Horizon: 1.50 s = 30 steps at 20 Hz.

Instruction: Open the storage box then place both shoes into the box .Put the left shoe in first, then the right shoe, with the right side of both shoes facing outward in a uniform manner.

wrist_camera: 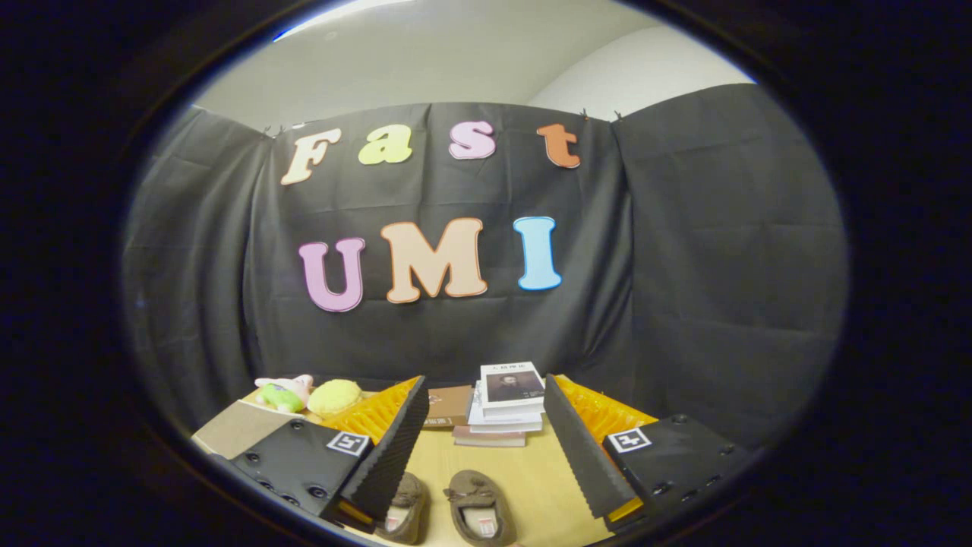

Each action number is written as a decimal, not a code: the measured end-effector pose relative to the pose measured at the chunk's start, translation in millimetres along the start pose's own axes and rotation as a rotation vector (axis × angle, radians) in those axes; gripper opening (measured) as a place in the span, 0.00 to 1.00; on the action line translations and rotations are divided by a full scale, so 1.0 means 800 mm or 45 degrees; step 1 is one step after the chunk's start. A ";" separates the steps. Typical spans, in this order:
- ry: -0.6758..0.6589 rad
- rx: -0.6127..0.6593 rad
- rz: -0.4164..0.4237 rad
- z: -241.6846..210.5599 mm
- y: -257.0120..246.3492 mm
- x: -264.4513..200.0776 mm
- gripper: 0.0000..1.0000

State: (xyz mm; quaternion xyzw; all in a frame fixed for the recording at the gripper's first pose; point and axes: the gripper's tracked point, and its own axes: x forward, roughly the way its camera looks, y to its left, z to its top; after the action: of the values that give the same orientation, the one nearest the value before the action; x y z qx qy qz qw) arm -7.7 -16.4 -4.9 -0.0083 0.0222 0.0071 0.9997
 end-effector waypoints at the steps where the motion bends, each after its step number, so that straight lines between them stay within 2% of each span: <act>1: 0.007 0.004 -0.007 -0.003 -0.004 0.001 0.98; 4: 0.047 0.031 0.023 -0.013 0.010 0.008 0.98; 7: 0.109 0.042 0.123 -0.036 0.046 0.016 0.98; 9: 0.195 0.077 0.248 -0.062 0.087 0.019 0.98; 10: 0.261 0.129 0.343 -0.077 0.114 0.016 0.98; 13: 0.534 0.374 0.611 -0.132 0.190 -0.005 0.97; 16: 0.809 0.578 0.720 -0.185 0.227 -0.019 0.97; 19: 1.008 0.753 0.765 -0.225 0.257 -0.042 0.97; 24: 1.288 0.918 0.702 -0.283 0.283 -0.080 0.98; 27: 1.403 1.055 0.703 -0.298 0.303 -0.096 0.98; 30: 1.496 1.260 0.734 -0.291 0.327 -0.104 0.98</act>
State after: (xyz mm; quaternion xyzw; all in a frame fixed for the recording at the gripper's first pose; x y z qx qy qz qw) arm -105.1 240.1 -238.2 0.4371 0.5442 0.2476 0.6719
